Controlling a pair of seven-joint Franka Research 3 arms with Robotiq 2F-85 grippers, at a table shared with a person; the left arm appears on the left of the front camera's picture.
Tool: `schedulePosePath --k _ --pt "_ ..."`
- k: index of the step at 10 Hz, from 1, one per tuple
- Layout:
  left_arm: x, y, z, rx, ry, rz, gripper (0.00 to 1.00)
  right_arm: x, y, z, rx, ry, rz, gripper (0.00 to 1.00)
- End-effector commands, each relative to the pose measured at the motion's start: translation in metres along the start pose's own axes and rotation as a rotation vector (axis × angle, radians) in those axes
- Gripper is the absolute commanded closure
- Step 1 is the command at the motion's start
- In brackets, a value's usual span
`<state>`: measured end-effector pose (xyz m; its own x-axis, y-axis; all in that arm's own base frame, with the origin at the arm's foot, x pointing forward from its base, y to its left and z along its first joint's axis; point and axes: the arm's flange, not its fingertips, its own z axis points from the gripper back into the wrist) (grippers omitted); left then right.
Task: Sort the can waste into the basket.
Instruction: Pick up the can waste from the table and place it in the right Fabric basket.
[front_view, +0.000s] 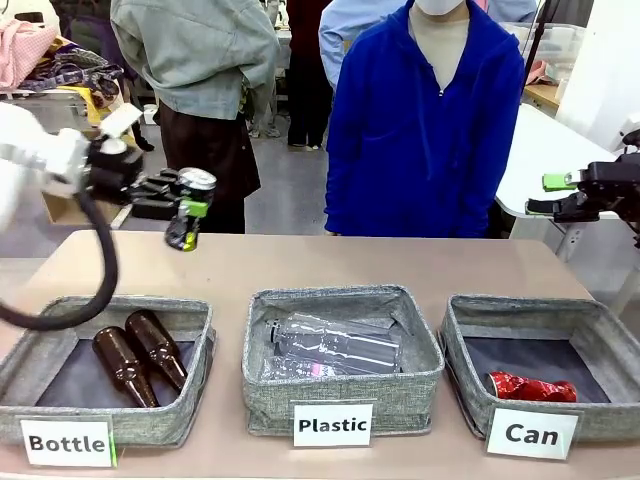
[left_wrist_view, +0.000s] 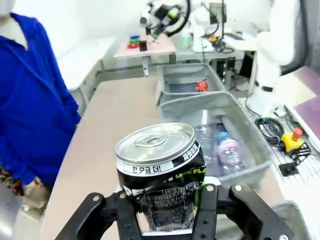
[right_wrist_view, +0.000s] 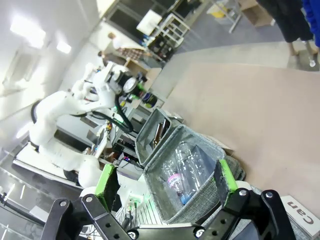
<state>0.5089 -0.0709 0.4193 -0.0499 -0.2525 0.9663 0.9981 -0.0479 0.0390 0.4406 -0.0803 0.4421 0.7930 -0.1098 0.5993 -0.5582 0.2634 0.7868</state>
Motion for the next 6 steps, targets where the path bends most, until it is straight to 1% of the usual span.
schedulePosePath --k 1,2,3,6 --pt "-0.011 -0.041 0.009 0.015 0.000 -0.089 1.00 -0.001 0.001 0.000 -0.013 -0.003 0.023 0.00" --pt "-0.019 -0.043 0.016 0.072 -0.007 -0.079 0.81 -0.001 0.001 0.000 -0.013 -0.003 0.023 0.00" --pt "-0.005 -0.028 0.009 0.005 0.003 -0.027 0.81 -0.001 0.001 0.000 -0.013 -0.003 0.023 0.00" --pt "-0.005 -0.028 0.009 0.005 0.003 -0.027 0.81 -0.001 0.001 0.000 -0.013 -0.003 0.023 0.00"
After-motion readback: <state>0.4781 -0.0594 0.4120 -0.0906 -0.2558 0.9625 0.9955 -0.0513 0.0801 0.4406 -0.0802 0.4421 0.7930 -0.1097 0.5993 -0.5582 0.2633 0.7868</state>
